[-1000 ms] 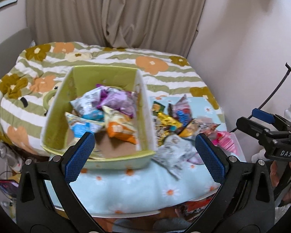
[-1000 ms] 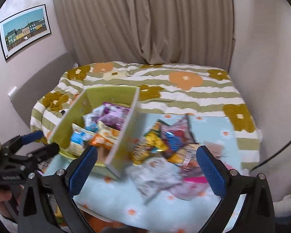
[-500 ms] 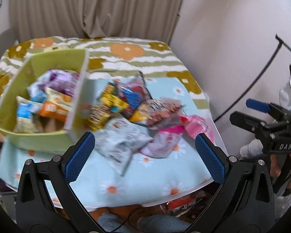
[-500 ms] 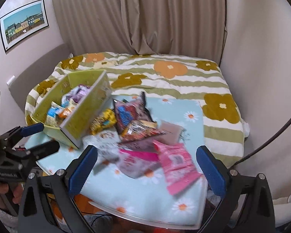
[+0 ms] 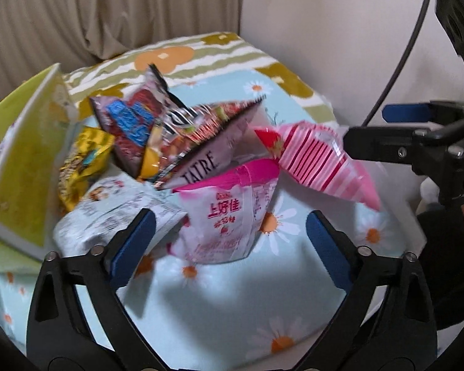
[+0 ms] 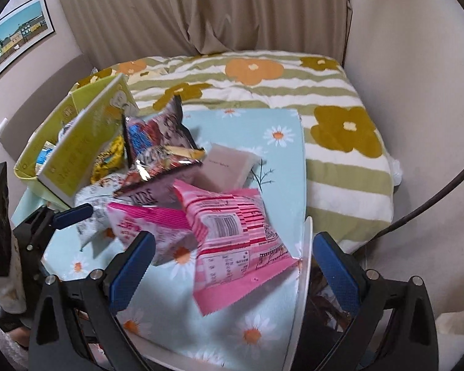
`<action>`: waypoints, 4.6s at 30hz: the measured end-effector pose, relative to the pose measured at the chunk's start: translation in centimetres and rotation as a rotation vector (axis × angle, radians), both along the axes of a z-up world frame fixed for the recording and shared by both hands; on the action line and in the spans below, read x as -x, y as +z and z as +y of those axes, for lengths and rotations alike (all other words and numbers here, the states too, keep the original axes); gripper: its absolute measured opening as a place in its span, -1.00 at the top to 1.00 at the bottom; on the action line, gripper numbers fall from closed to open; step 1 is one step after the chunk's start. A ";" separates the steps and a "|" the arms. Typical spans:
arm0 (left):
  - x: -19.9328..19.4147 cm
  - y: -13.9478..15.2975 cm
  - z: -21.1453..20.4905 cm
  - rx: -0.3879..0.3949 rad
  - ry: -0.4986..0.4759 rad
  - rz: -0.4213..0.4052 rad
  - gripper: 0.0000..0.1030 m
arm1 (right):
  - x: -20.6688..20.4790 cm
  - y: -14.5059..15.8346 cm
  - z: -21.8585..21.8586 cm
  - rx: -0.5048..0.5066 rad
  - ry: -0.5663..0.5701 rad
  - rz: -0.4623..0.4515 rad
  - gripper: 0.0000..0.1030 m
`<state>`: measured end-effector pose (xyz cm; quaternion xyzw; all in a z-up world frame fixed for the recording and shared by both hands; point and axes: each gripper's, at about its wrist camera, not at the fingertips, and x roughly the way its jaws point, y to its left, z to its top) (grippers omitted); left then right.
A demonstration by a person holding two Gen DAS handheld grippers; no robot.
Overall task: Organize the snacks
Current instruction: 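Grasp the pink Oishi packet with the left tool while the right tool grasps the pink striped packet, then carry both pink packets over the yellow-green box and open both tools to drop them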
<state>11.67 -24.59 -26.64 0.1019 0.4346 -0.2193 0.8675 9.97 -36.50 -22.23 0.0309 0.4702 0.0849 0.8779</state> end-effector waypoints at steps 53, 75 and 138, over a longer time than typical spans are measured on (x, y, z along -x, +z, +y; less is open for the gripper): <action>-1.6 -1.1 -1.4 -0.094 -0.103 0.039 0.21 | -2.7 -4.9 0.0 -0.097 0.039 0.112 -0.10; 2.6 14.0 9.2 0.074 0.166 -0.129 0.21 | 0.6 8.1 6.2 -0.115 0.147 -0.087 -0.09; -16.7 10.6 40.7 0.079 0.415 0.140 -0.97 | -21.1 7.9 36.0 -0.085 0.142 0.027 -0.10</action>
